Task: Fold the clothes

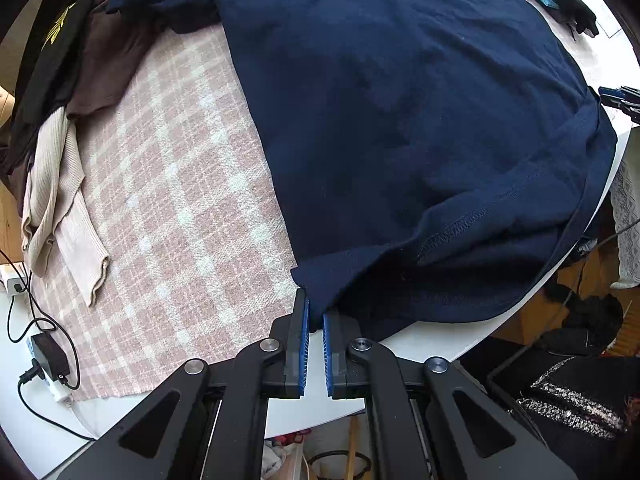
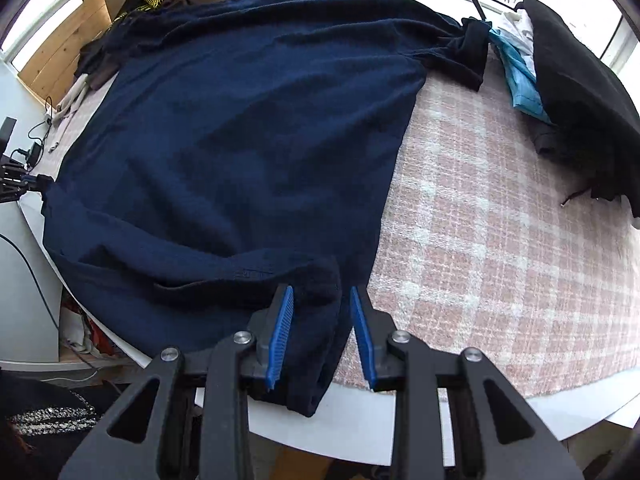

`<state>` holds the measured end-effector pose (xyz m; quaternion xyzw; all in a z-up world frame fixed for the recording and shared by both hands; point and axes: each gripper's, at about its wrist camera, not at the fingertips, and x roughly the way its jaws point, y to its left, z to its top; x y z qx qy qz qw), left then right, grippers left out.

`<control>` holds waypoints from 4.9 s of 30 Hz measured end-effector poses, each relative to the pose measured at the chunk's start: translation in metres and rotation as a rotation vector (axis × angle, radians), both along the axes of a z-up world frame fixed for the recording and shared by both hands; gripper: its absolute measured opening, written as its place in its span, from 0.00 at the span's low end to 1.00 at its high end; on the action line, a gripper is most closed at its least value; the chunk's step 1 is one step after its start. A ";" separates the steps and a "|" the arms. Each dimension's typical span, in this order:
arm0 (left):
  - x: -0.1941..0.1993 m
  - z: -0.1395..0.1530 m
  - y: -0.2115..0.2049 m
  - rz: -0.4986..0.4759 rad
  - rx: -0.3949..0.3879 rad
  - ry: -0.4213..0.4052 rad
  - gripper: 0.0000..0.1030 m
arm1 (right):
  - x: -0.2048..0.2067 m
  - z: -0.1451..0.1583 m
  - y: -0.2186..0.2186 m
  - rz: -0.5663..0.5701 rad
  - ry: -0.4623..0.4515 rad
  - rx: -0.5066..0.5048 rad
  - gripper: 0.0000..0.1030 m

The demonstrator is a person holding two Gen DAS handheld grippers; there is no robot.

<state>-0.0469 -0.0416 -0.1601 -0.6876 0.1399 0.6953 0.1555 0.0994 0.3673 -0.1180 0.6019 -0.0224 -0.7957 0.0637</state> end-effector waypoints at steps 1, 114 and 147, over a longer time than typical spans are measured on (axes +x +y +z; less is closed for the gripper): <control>0.002 0.000 0.000 -0.001 0.001 -0.003 0.05 | -0.004 -0.003 -0.001 0.013 -0.005 -0.005 0.29; 0.144 0.062 -0.077 -0.277 0.009 0.065 0.01 | 0.158 0.094 -0.017 -0.232 0.211 0.006 0.05; 0.133 0.013 -0.117 -0.153 0.055 0.003 0.09 | 0.195 0.072 -0.007 -0.323 0.085 -0.029 0.27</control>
